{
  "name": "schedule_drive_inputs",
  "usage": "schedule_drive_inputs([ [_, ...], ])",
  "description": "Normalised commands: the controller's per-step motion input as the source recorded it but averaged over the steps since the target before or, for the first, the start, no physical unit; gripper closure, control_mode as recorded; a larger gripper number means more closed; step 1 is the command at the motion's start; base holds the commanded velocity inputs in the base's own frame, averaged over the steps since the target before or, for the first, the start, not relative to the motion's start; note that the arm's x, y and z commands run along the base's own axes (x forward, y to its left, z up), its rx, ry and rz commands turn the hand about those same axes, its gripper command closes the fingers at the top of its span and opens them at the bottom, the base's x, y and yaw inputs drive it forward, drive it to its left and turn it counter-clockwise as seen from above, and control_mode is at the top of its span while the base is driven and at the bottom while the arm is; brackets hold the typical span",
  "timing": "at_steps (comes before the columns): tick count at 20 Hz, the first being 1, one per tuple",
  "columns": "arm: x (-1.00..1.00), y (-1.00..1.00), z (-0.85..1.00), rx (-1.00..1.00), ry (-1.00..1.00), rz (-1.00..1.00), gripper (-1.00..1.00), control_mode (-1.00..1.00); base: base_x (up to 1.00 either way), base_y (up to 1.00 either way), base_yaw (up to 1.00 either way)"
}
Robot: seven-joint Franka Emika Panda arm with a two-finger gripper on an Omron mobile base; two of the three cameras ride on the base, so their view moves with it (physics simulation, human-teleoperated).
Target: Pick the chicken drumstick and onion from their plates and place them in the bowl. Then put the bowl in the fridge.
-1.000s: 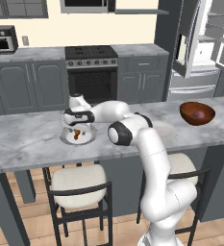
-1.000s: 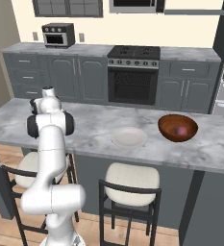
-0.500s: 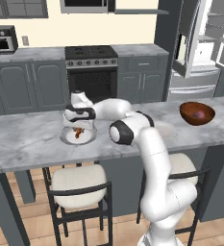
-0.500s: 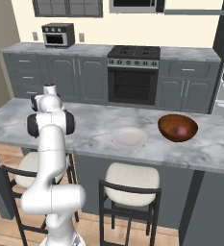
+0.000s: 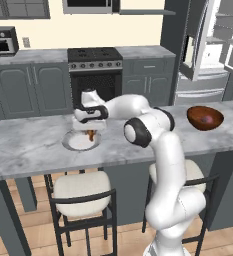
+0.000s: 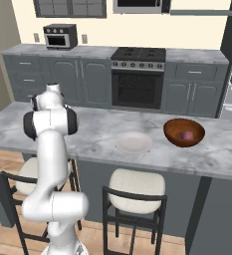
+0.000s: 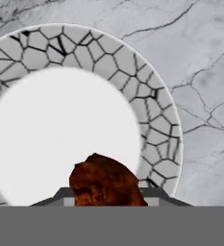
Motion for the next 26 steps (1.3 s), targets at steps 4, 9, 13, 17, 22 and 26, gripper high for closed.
schedule_drive_inputs([
  [4, -0.68, -0.63, 0.06, 0.07, -0.12, 0.25, 1.00, -1.00, 0.00, 0.00, 0.00],
  [9, -0.62, -0.65, 0.18, 0.12, -0.13, 0.20, 1.00, -1.00, 0.00, 0.00, 0.00],
  [13, -0.40, -0.64, 0.35, 0.14, -0.07, 0.04, 1.00, -1.00, 0.00, 0.00, 0.00],
  [17, -0.18, -0.64, 0.46, 0.13, 0.02, -0.17, 1.00, -1.00, 0.00, 0.00, 0.00],
  [22, -0.03, -0.61, 0.50, 0.03, 0.12, -0.22, 1.00, -1.00, 0.00, 0.00, 0.00],
  [26, 0.00, -0.55, 0.51, -0.02, 0.24, -0.15, 1.00, -1.00, 0.00, 0.00, 0.00],
])
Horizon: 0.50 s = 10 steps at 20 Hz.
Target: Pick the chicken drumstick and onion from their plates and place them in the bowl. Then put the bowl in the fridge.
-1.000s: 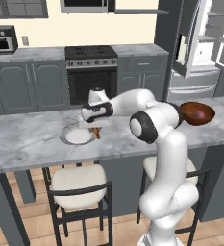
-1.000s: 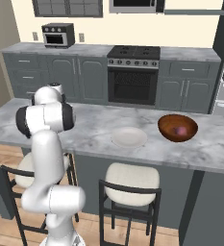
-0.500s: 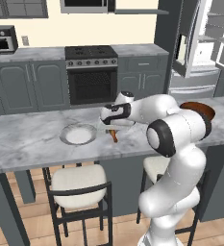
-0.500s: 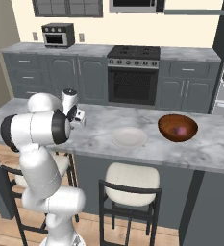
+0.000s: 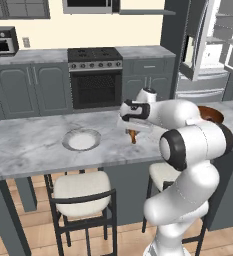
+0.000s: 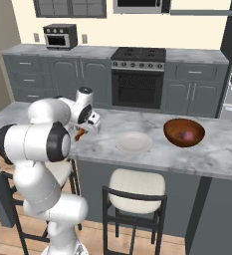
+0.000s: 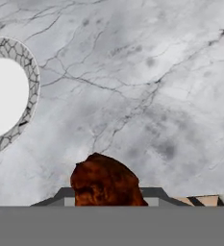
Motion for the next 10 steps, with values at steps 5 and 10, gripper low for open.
schedule_drive_inputs([
  [5, 0.00, -0.59, 0.34, -0.11, 0.08, -0.02, 1.00, -1.00, 0.00, 0.00, 0.00],
  [10, 0.02, -0.64, 0.25, -0.09, 0.04, -0.22, 1.00, -1.00, 0.00, 0.00, 0.00],
])
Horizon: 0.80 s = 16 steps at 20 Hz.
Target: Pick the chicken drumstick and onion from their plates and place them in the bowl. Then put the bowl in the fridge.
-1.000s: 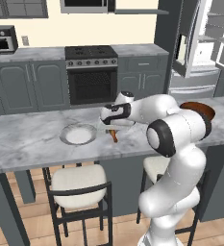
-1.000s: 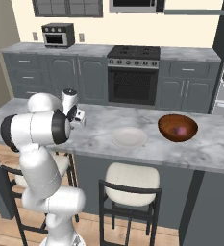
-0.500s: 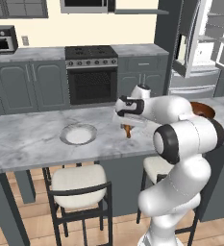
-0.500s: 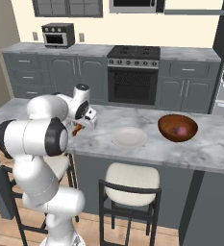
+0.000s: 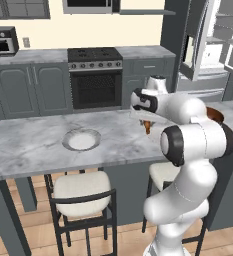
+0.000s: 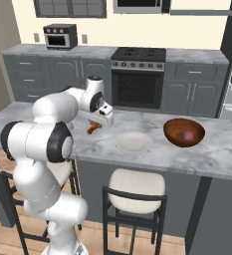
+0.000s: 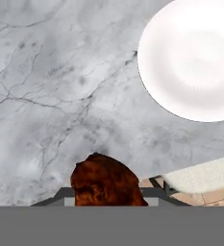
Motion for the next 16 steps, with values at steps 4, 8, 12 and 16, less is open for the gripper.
schedule_drive_inputs([
  [4, 0.00, -0.67, 0.27, -0.02, 0.12, -0.25, 1.00, -1.00, 0.00, 0.00, 0.00],
  [8, 0.00, -0.72, 0.17, 0.00, 0.24, -0.33, 1.00, -1.00, 0.00, 0.00, 0.00],
  [12, -0.01, -0.70, 0.09, 0.00, 0.23, -0.35, 1.00, -1.00, 0.00, 0.00, 0.00],
  [16, 0.00, -0.73, 0.06, 0.00, 0.24, -0.34, 1.00, -1.00, 0.00, 0.00, 0.00],
])
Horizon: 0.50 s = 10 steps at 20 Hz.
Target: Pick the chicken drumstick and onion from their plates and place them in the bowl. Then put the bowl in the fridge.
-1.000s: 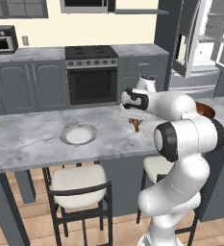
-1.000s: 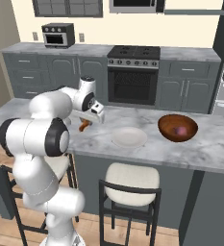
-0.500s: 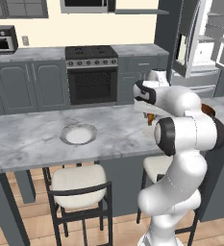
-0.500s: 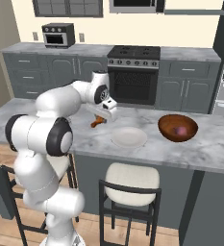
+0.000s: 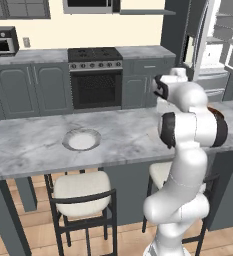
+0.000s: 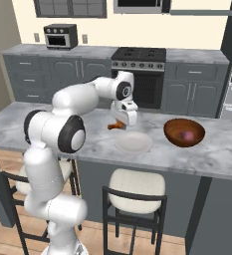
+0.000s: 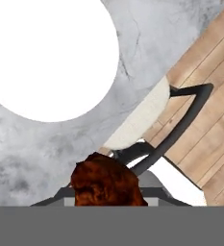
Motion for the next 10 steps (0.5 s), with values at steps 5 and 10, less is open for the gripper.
schedule_drive_inputs([
  [5, 0.00, -0.75, 0.01, 0.00, 0.15, -0.30, 1.00, -1.00, 0.00, 0.00, 0.00],
  [10, -0.08, -0.79, 0.00, 0.00, 0.00, -0.03, 1.00, -1.00, 0.00, 0.00, 0.00],
])
